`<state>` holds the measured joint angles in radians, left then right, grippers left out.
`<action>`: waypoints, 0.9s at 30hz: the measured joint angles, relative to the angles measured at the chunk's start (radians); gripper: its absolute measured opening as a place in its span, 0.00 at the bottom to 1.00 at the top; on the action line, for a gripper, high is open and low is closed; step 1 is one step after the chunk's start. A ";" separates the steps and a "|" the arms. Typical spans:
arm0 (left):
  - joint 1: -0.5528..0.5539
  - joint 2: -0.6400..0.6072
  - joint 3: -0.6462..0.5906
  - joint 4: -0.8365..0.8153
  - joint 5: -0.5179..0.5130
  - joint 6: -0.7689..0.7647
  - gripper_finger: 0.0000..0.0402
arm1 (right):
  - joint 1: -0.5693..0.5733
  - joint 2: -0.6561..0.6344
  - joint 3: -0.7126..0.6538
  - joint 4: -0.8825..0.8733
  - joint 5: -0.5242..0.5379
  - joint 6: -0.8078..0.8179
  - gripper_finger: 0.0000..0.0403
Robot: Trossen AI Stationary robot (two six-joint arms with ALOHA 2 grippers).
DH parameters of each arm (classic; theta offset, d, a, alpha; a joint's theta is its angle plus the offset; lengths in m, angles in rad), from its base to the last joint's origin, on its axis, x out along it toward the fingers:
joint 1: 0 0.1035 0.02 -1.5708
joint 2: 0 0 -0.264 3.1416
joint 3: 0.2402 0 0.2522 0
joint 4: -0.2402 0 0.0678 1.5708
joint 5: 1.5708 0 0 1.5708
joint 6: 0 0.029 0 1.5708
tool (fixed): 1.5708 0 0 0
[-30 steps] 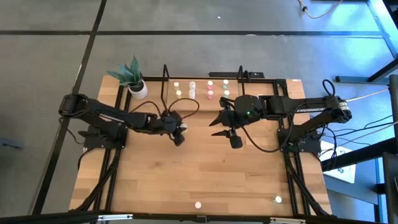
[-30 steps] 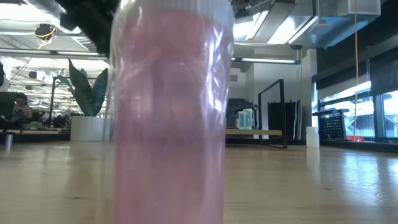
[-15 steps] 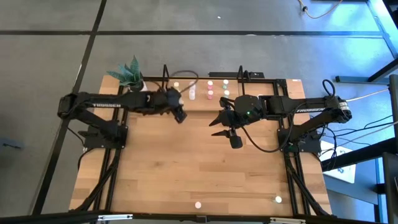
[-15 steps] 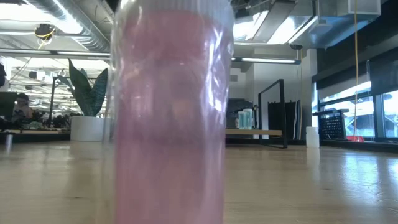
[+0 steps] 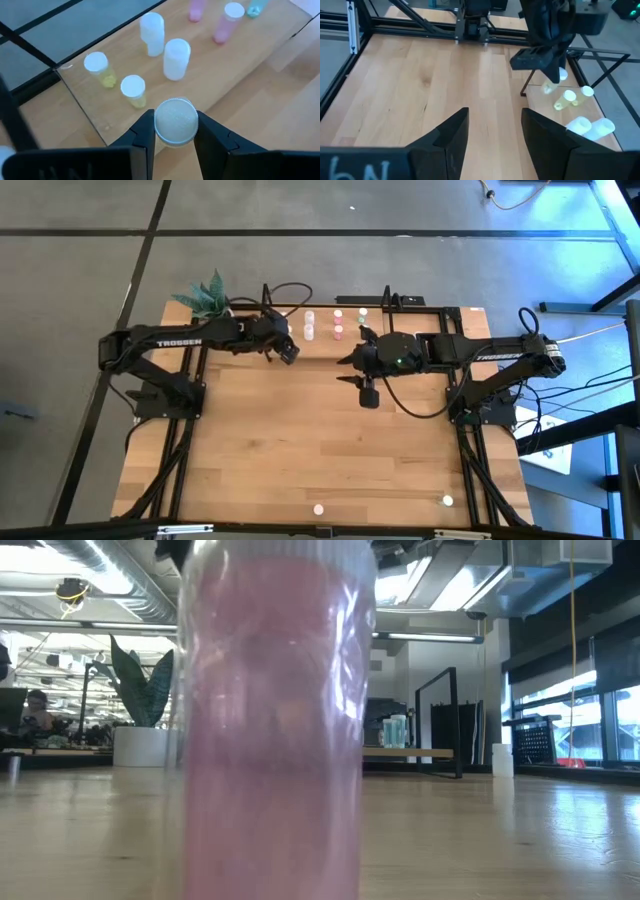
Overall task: Pick and place medicine bottles onto shelf by color
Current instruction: Put the yellow pill bottle on the shelf aligned with the other yellow pill bottles
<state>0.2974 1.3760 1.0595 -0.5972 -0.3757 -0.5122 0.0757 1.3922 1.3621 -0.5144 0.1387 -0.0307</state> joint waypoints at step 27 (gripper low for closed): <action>0.083 0.015 0.050 -0.084 0.282 0.441 0.23 | 0.000 0.000 0.000 0.000 0.000 -0.002 0.46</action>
<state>0.3805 1.3914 1.1095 -0.6815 -0.0940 -0.0711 0.0757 1.3922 1.3621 -0.5144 0.1388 -0.0328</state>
